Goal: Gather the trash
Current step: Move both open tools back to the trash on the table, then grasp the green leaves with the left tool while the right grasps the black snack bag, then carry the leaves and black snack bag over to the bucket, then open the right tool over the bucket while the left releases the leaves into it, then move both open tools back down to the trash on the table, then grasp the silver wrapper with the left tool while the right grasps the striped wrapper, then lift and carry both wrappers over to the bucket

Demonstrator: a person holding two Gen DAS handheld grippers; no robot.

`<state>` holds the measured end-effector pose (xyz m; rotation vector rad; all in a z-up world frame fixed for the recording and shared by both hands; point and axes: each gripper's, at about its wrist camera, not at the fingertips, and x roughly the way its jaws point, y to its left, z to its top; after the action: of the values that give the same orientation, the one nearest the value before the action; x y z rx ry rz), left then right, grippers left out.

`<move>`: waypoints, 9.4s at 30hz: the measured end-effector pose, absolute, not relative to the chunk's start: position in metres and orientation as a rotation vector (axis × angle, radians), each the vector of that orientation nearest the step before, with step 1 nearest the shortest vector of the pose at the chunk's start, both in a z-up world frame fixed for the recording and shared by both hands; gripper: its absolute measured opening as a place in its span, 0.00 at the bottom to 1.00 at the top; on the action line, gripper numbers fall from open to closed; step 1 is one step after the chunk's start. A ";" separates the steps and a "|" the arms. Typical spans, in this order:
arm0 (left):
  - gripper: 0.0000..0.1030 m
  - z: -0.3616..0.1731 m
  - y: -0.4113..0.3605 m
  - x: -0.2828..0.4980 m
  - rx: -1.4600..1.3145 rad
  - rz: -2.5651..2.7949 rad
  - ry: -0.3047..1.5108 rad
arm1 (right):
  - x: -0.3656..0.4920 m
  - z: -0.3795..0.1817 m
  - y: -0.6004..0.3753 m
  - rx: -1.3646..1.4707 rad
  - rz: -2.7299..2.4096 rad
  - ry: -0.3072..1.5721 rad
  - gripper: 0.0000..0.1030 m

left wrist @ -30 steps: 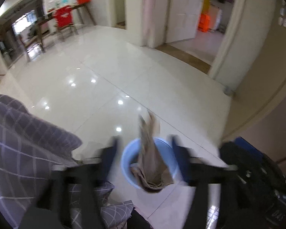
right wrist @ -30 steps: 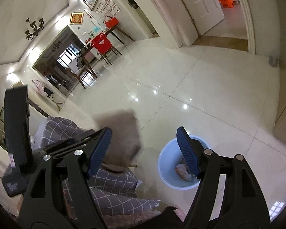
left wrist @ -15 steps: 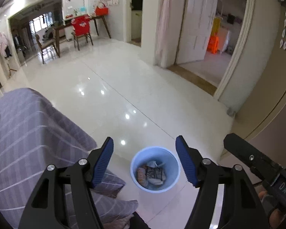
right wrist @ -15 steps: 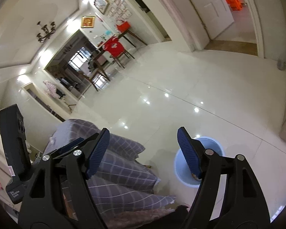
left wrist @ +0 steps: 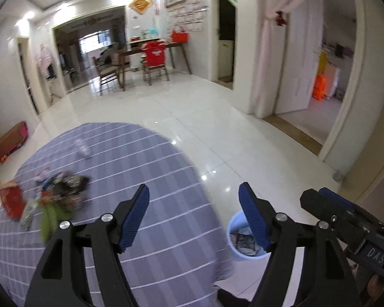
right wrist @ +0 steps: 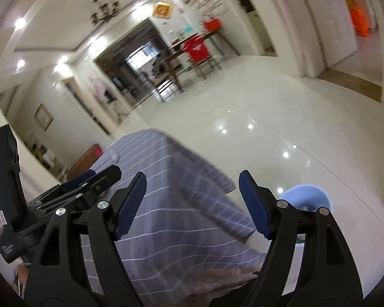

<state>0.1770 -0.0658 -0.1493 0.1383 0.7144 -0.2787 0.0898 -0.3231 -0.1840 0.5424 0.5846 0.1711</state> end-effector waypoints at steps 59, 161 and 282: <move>0.10 -0.148 0.179 0.180 -0.258 -0.115 0.695 | 0.187 -0.155 -0.077 0.144 0.482 0.659 0.09; 0.67 -0.163 -0.055 0.195 0.033 -0.341 0.801 | 0.114 -0.184 -0.317 0.413 0.118 0.570 0.74; 0.17 -0.213 -0.198 0.186 0.178 -0.575 0.884 | 0.082 -0.231 -0.417 0.519 0.030 0.592 0.20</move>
<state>0.1856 -0.1985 -0.2134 0.1783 0.8840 -0.5750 0.0815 -0.4170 -0.2311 0.5189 0.5924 0.0303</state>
